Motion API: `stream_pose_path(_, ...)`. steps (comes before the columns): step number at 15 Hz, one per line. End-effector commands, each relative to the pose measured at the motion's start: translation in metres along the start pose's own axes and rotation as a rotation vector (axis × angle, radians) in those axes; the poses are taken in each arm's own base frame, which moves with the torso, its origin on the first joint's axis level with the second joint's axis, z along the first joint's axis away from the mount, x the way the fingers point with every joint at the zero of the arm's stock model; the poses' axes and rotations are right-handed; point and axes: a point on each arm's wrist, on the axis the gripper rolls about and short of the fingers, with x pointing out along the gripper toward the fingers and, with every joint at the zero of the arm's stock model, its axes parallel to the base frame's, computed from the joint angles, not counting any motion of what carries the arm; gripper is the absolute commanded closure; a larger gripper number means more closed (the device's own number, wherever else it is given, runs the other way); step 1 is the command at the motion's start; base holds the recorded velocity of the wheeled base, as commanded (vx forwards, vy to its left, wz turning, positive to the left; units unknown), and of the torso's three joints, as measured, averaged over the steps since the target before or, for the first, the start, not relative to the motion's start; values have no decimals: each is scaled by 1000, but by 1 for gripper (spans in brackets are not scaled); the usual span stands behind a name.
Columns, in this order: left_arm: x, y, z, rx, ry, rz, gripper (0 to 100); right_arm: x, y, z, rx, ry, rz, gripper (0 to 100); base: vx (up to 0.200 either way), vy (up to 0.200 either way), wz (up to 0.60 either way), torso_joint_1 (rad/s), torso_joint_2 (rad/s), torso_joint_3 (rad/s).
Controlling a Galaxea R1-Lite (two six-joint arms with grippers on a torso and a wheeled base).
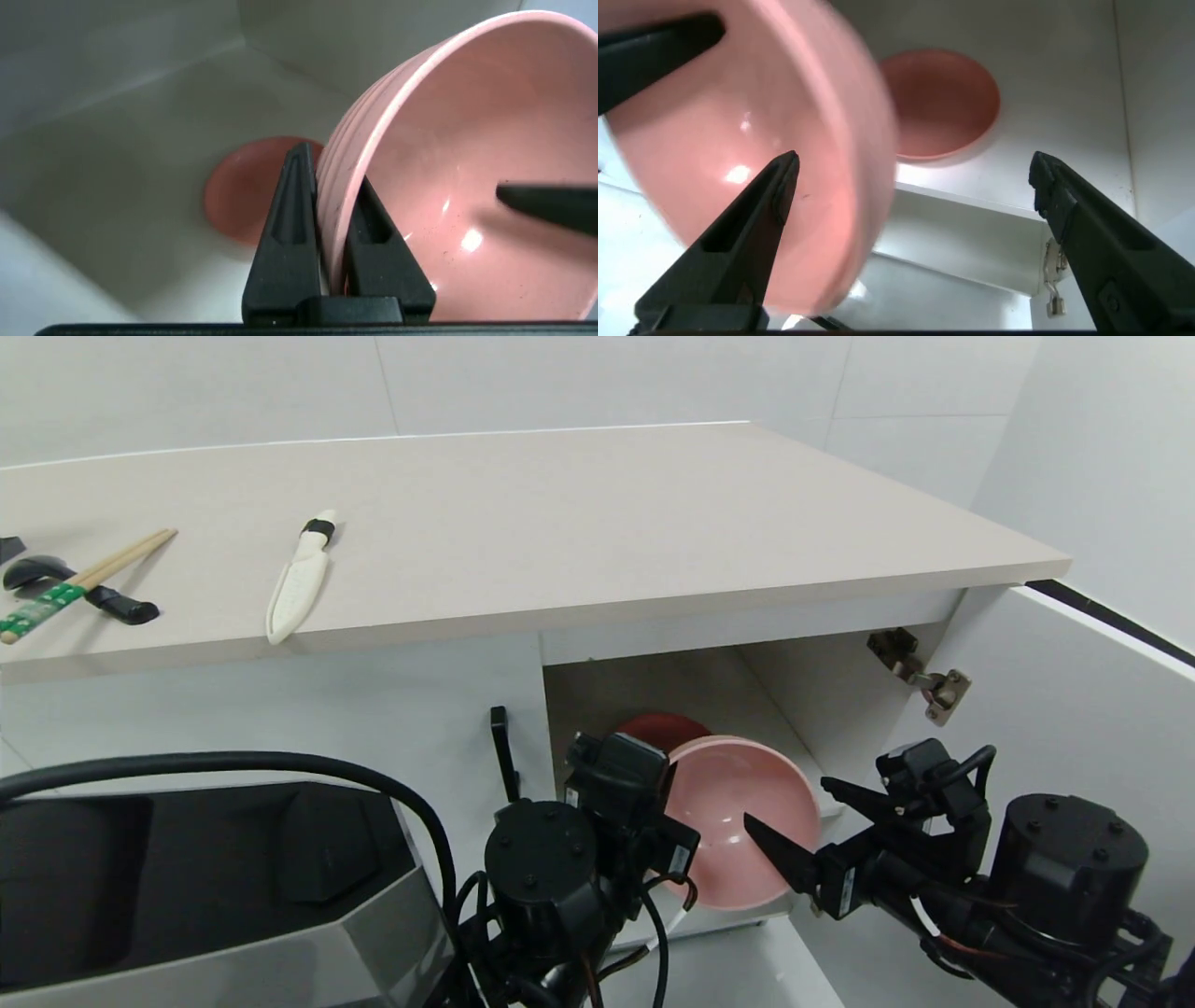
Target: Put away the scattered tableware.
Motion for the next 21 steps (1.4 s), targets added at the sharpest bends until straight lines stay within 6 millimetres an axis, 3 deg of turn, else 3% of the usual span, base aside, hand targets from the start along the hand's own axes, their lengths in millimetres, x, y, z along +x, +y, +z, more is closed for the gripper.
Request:
stream_pose_path(1, 8, -4, 1, -11, -22, 3, 100, 1, -3, 0, 3, -1, -11, 0, 0, 0, 0, 0, 0, 0)
stream_pose_path(5, 11, -3, 3, -21, -35, 11, 100, 0, -4, 2, 7, -9, -17, 0, 0, 0, 0, 0, 0, 0)
stream_pose_path(6, 12, -4, 5, -24, -41, 10, 100, 0, -4, 2, 6, -8, -18, 100, 0, 0, 0, 0, 0, 0)
stream_pose_path(15, 12, -15, -11, -5, -6, -20, 100, 4, 1, 1, 6, -9, 5, 100, 0, 0, 0, 0, 0, 0)
stream_pose_path(16, 11, -17, -11, -7, -8, -24, 0, 4, 1, 1, 8, -6, 3, 100, 0, 0, 0, 0, 0, 0)
stream_pose_path(21, 6, -17, 1, -23, -30, -33, 0, 10, -6, -10, 10, 42, -26, 100, 0, 0, 0, 0, 0, 0)
